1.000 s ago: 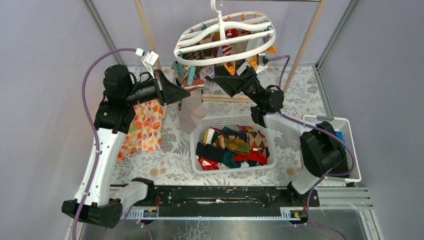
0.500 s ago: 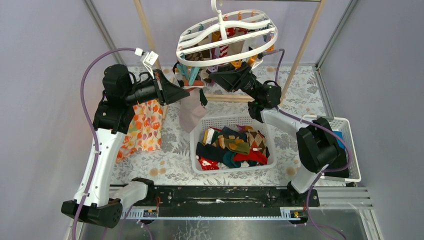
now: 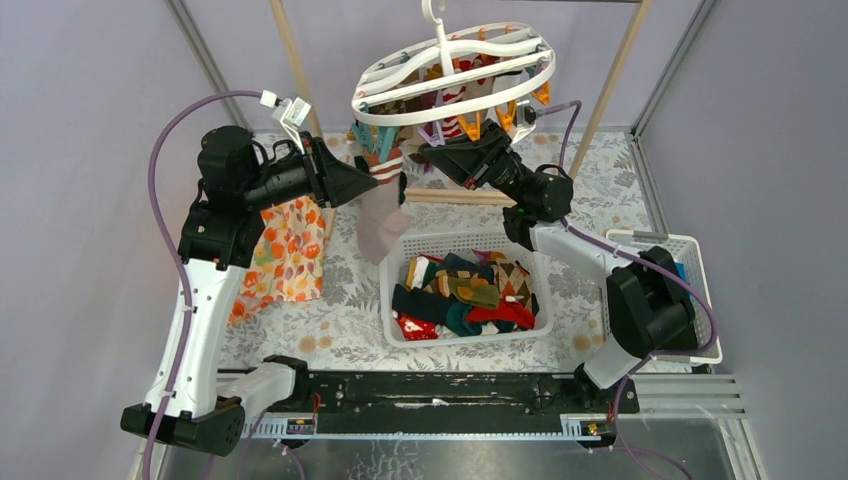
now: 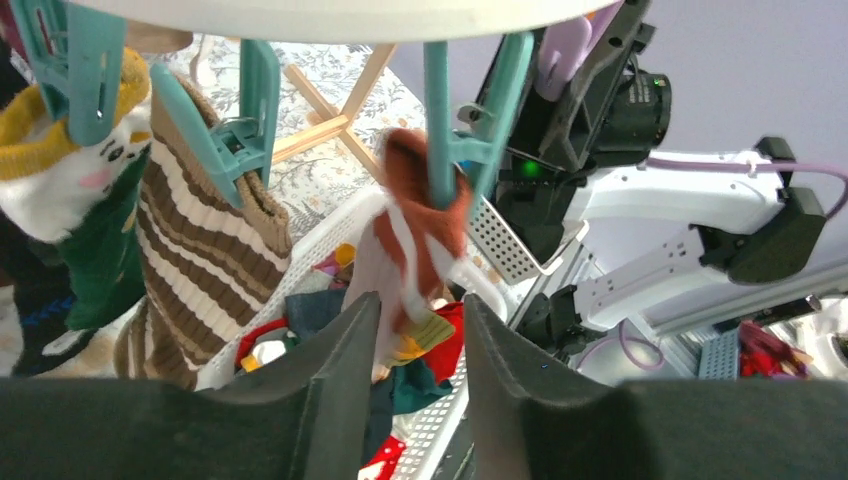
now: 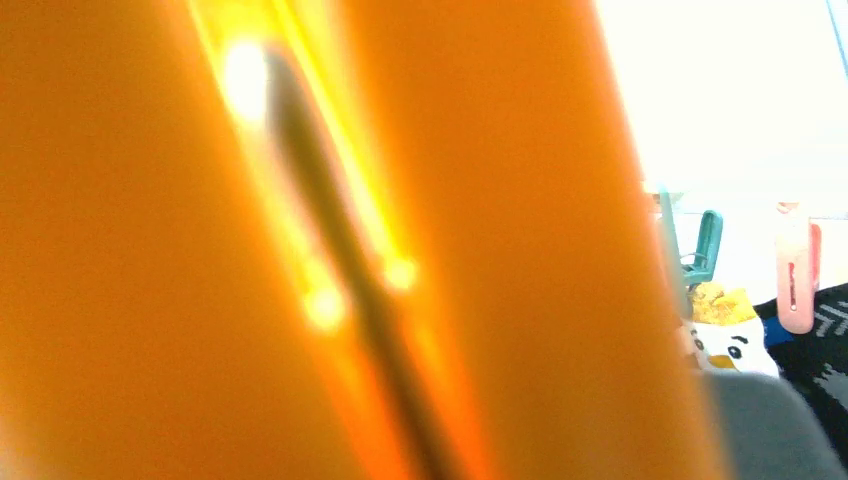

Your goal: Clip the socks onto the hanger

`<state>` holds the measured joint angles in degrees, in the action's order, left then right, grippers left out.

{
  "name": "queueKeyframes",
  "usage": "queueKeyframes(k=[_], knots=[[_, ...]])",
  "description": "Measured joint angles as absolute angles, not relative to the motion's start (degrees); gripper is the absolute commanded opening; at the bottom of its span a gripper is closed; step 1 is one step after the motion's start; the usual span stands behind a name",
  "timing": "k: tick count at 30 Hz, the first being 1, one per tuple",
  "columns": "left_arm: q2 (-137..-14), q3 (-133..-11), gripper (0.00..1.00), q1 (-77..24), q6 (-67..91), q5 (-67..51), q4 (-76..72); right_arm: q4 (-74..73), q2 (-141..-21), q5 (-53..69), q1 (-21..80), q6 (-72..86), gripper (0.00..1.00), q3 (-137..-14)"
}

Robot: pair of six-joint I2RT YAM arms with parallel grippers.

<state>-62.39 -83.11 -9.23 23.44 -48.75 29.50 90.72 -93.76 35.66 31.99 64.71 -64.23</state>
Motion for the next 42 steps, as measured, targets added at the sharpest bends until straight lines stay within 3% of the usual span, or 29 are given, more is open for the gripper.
queueKeyframes(k=[4,15,30,42], knots=[[-62.4,-83.8,0.79,-9.2,22.3,-45.6,30.9,84.6,-91.2,35.4,32.8,59.1,0.00,-63.7],[-62.5,-89.8,0.91,-9.2,22.8,-41.4,34.4,58.6,-83.8,21.3,42.9,32.1,0.00,-63.6],[-68.3,-93.6,0.89,-9.4,31.0,-41.4,30.7,50.7,-87.1,8.8,49.1,20.6,0.00,-67.4],[-69.3,-88.6,0.76,-9.4,40.5,-40.5,20.8,50.4,-88.3,3.4,51.8,16.8,0.00,-68.6]])
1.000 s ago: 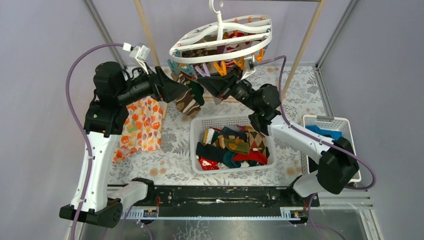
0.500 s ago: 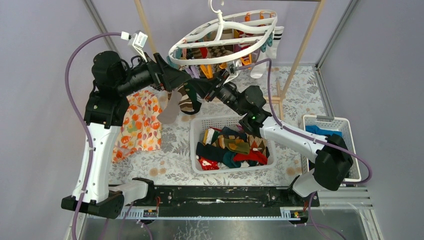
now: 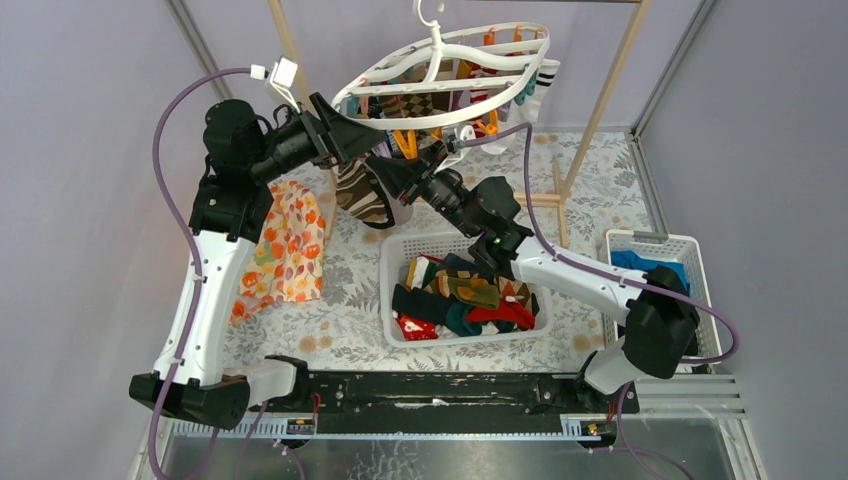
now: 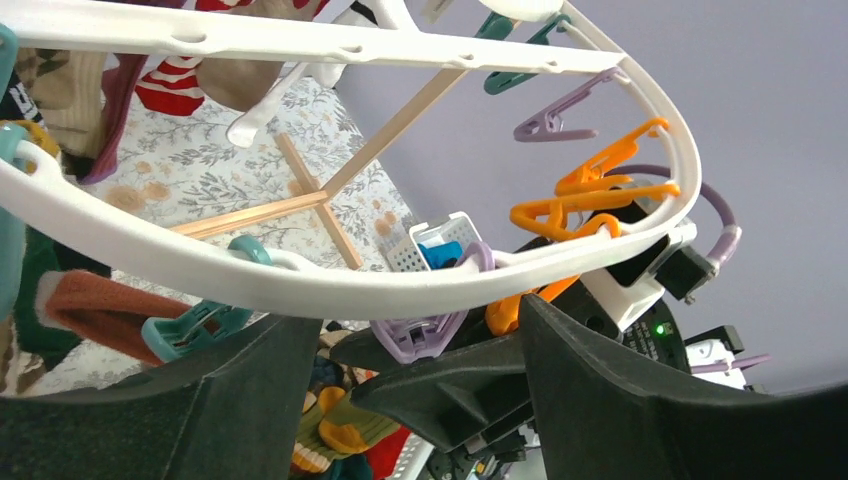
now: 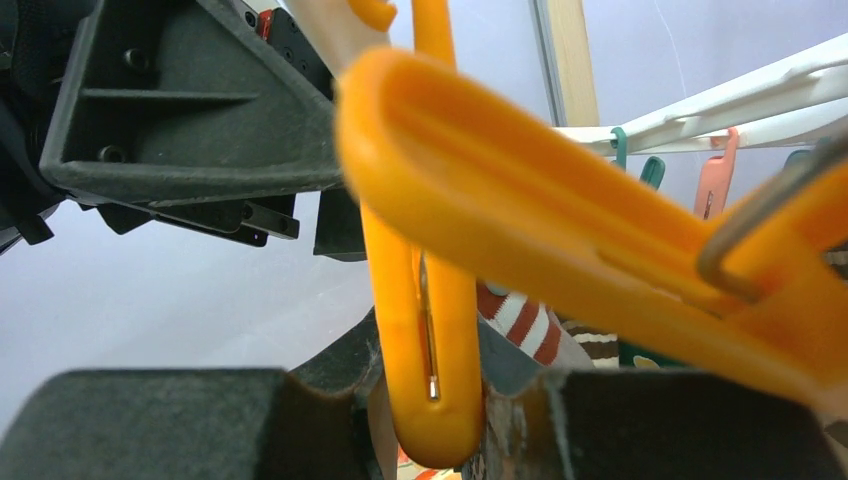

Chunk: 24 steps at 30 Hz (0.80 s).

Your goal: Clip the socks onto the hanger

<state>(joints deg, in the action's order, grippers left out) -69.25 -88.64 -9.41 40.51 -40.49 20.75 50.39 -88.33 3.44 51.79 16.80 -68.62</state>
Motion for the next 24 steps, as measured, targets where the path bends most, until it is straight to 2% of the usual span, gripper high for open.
queueKeyframes(k=[12,16,20,24], knots=[[-70.7,-88.6,0.63,-9.6,43.7,-41.2,18.8,49.5,-89.1,1.2,52.8,15.0,0.00,-69.9],[-70.7,-88.4,0.48,-9.6,44.3,-41.2,18.8,49.0,-89.9,0.8,53.2,14.5,0.00,-70.7],[-70.8,-88.3,0.26,-9.6,44.3,-40.9,18.8,49.0,-90.1,0.5,53.3,14.3,0.01,-71.2],[-70.8,-88.3,0.13,-9.6,43.2,-40.0,19.0,48.4,-90.1,-0.3,53.5,13.9,0.38,-71.2]])
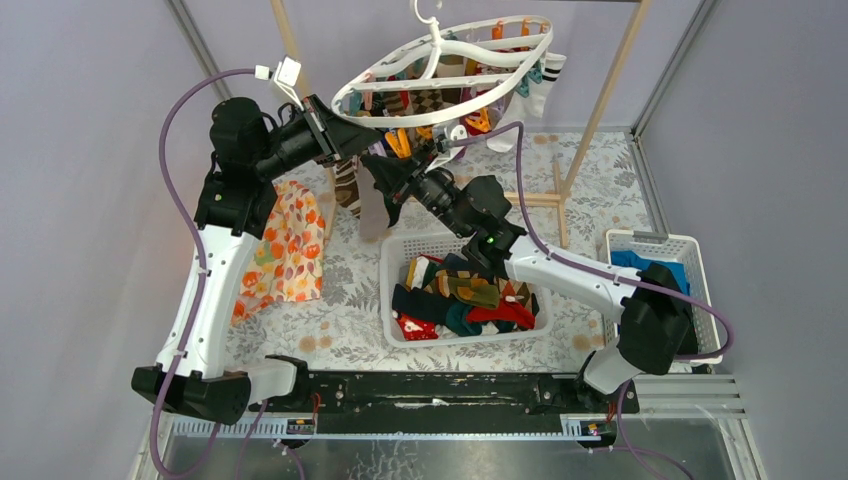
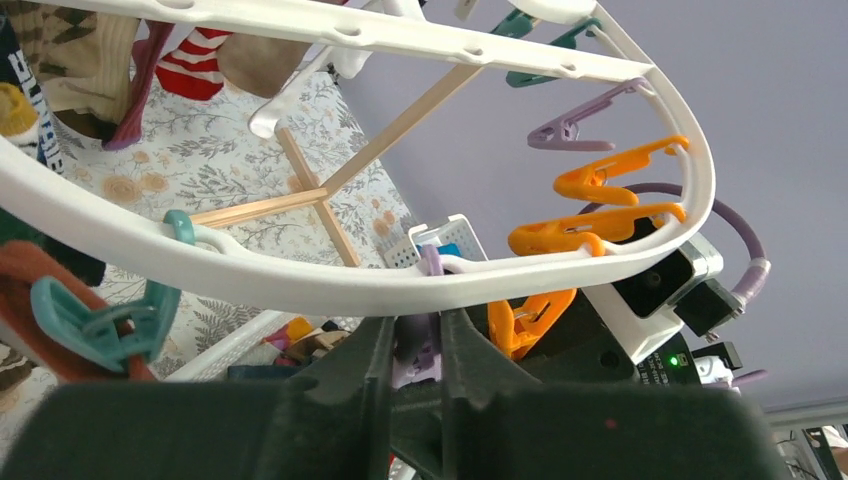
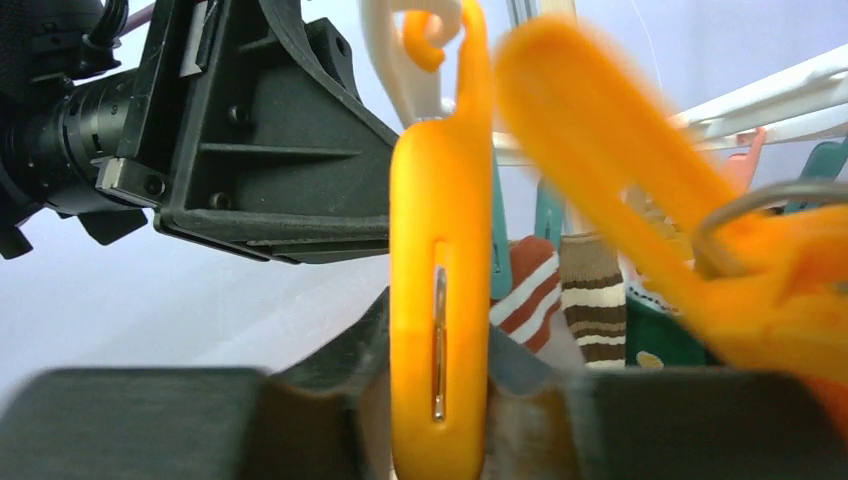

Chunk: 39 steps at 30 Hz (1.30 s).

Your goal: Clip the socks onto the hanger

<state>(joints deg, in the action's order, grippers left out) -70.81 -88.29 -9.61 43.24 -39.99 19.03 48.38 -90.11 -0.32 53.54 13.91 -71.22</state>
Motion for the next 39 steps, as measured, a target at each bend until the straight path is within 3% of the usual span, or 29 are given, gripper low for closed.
queueKeyframes(k=[1,2,3,4,13,17,20,22,29,39], knots=[[-70.8,-88.3,0.11,-9.6,43.1,-39.7,19.2,48.3,-90.1,-0.6,53.6,13.8,0.53,-71.2],[-70.8,-88.3,0.09,-9.6,43.1,-39.5,19.2,48.2,-89.9,-1.0,53.6,13.6,0.85,-70.9],[-70.9,-88.3,0.09,-9.6,43.0,-39.4,19.2,47.7,-89.4,-1.3,53.7,13.8,0.98,-70.3],[-70.9,-88.3,0.08,-9.6,43.0,-39.3,19.2,46.9,-88.8,-1.8,53.8,13.6,1.00,-69.4],[-70.9,-88.4,0.05,-9.6,42.3,-39.2,19.3,35.9,-77.2,-10.4,54.2,15.1,1.00,-57.3],[-70.9,-88.4,0.05,-9.6,41.7,-39.2,19.4,23.8,-68.6,-12.9,54.2,17.8,1.00,-53.6],[-70.9,-88.4,0.05,-9.6,41.5,-39.2,19.6,14.8,-64.6,-14.3,54.1,19.1,0.88,-53.5],[-70.9,-88.4,0.05,-9.6,41.3,-39.2,19.8,8.1,-64.0,-14.5,53.5,20.2,0.85,-54.1],[-70.9,-88.4,0.05,-9.6,40.4,-39.2,20.3,-8.9,-71.1,-8.0,49.5,22.9,0.72,-54.5],[-70.9,-88.4,0.05,-9.6,39.7,-39.2,20.5,-4.7,-89.7,8.3,43.4,25.4,0.60,-56.6]])
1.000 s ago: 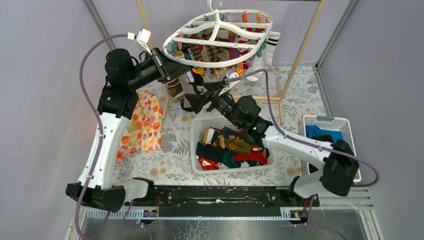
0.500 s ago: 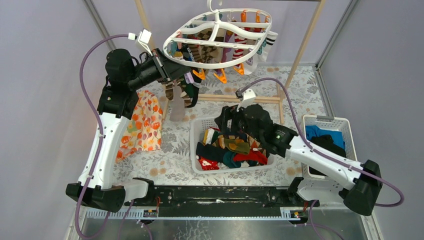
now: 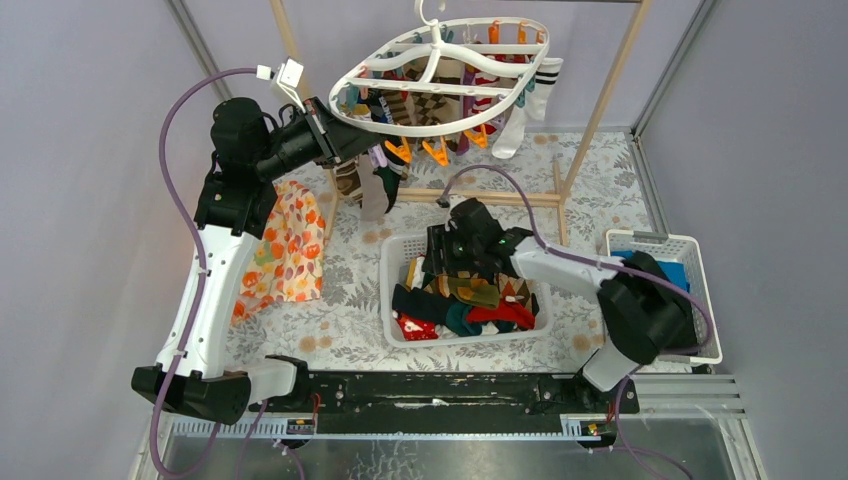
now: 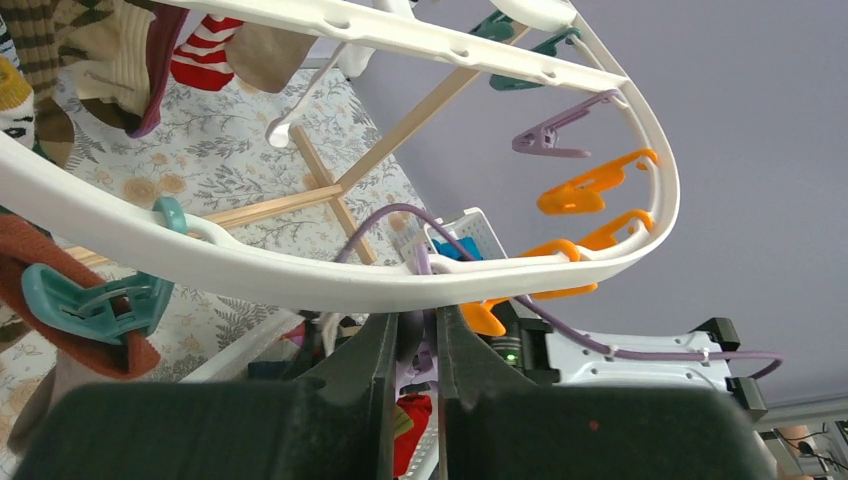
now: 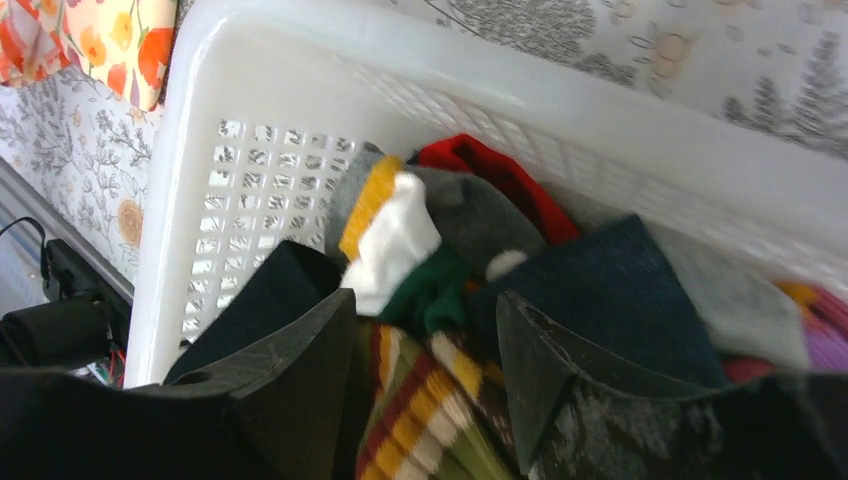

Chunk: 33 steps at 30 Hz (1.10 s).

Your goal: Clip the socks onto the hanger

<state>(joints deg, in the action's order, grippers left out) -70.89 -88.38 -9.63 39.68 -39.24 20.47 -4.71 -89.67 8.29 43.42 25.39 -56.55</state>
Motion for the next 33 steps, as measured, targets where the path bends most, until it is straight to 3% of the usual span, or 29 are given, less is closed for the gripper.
queueKeyframes(k=[6,14,19,33], knots=[[-70.9,-88.4,0.05,-9.6,39.2,-39.5,20.6,-0.7,-98.8,13.1,43.4,26.3,0.51,-60.3],[-70.9,-88.4,0.05,-9.6,38.9,-39.6,20.6,2.1,-101.4,14.8,43.4,27.6,0.00,-62.7],[-70.9,-88.4,0.05,-9.6,38.7,-39.6,20.6,0.8,-98.8,15.2,43.4,27.5,0.00,-63.1],[-70.5,-88.4,0.05,-9.6,38.4,-39.6,20.6,-8.0,-73.8,14.4,43.4,25.9,0.00,-63.2]])
